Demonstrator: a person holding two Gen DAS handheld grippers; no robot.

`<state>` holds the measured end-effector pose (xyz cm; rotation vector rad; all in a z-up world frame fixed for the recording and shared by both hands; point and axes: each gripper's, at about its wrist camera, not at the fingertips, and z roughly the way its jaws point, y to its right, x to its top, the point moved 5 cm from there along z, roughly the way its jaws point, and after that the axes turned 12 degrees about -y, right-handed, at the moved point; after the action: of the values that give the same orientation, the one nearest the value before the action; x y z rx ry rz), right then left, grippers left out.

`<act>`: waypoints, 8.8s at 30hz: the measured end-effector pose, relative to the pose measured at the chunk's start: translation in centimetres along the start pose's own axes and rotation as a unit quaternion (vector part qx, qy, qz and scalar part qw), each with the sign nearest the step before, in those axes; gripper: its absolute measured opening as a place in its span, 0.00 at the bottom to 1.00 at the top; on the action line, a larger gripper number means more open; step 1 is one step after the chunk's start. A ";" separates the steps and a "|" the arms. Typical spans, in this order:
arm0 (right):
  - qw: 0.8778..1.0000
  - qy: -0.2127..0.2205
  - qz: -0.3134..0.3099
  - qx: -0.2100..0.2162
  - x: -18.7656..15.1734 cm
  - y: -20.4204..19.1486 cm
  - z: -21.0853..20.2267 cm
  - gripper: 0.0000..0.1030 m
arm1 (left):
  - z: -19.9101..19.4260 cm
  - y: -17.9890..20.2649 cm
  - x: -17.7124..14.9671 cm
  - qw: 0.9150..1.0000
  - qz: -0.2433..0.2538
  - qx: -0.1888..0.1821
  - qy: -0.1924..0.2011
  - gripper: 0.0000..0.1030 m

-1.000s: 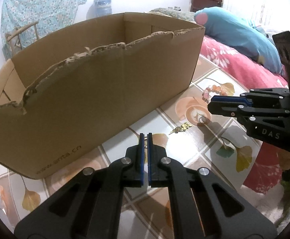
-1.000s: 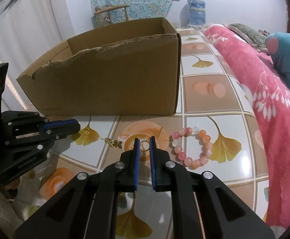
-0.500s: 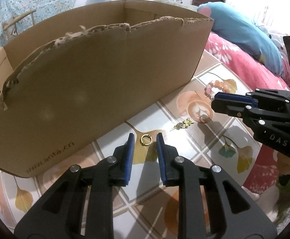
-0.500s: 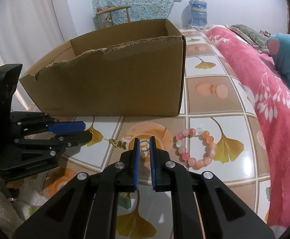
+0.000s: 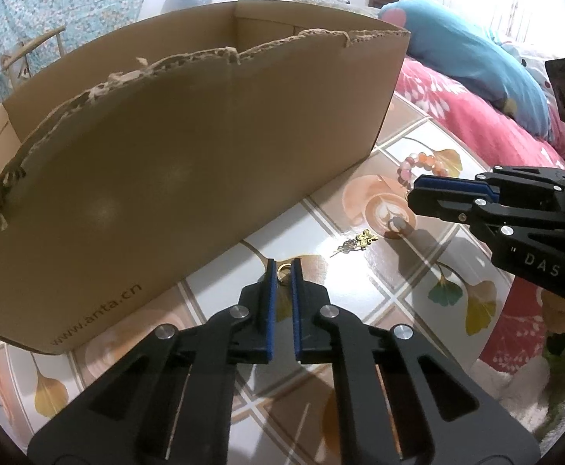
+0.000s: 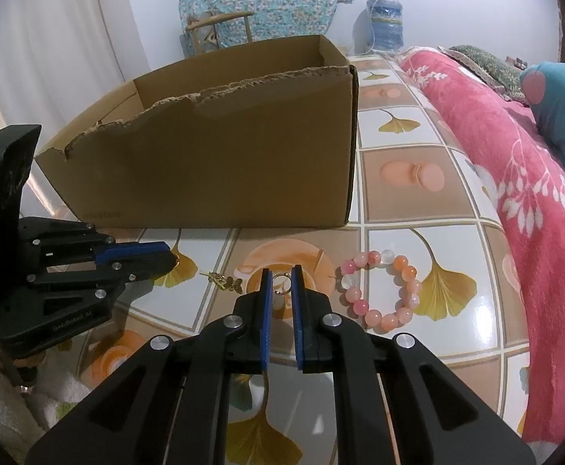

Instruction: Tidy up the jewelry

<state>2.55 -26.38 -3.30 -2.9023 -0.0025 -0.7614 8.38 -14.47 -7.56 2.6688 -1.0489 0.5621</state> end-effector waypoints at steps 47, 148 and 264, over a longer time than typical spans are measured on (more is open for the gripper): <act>1.000 0.005 0.007 0.013 0.0 0.2 0.5 0.09 | 0.0 0.8 0.5 0.999 0.032 0.012 -0.015 0.09; 0.996 -0.015 -0.014 0.083 -0.3 1.4 1.5 0.32 | -0.4 1.1 -0.4 0.979 0.199 -0.036 -0.040 0.11; 0.980 0.083 -0.130 0.126 12.9 -3.5 -8.4 0.10 | -14.8 -4.9 6.6 0.991 0.090 -0.006 0.098 0.10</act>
<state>9.54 -24.46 10.73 -2.6198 -0.4360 -0.9651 12.25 -9.94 8.30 2.4630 -1.2366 0.8309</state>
